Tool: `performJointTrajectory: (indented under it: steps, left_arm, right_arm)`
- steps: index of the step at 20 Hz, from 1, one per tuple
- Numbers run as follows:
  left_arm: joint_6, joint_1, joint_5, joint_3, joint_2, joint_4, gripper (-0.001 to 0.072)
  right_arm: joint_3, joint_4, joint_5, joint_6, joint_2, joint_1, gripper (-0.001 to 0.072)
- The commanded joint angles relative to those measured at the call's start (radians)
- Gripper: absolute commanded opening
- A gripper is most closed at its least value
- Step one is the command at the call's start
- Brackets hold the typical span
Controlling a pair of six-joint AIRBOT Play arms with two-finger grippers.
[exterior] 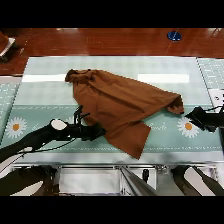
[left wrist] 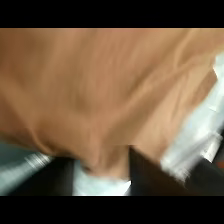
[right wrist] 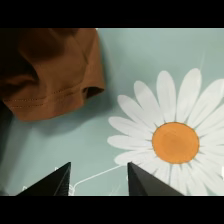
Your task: Fold the shirts.
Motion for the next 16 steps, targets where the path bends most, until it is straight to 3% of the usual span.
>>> performJointTrajectory:
  steps: [1,6,10,16]
  left_arm:
    - [0.091,-0.013,0.003,0.076,-0.033,-0.027,0.0014]
    - [0.103,0.011,-0.024,0.111,-0.033,-0.027,0.0014]
    - [0.103,0.013,-0.034,0.112,-0.033,-0.027,0.0014]
    - [0.102,0.013,-0.034,0.112,-0.033,-0.028,0.0014]
  right_arm:
    - [0.001,0.005,-0.034,-0.009,-0.007,0.000,0.0406]
    - [0.117,0.005,-0.037,-0.033,-0.147,0.000,0.0406]
    - [0.243,0.083,0.074,-0.125,-0.336,0.000,0.0406]
    - [0.285,0.108,0.074,-0.142,-0.465,0.000,0.0406]
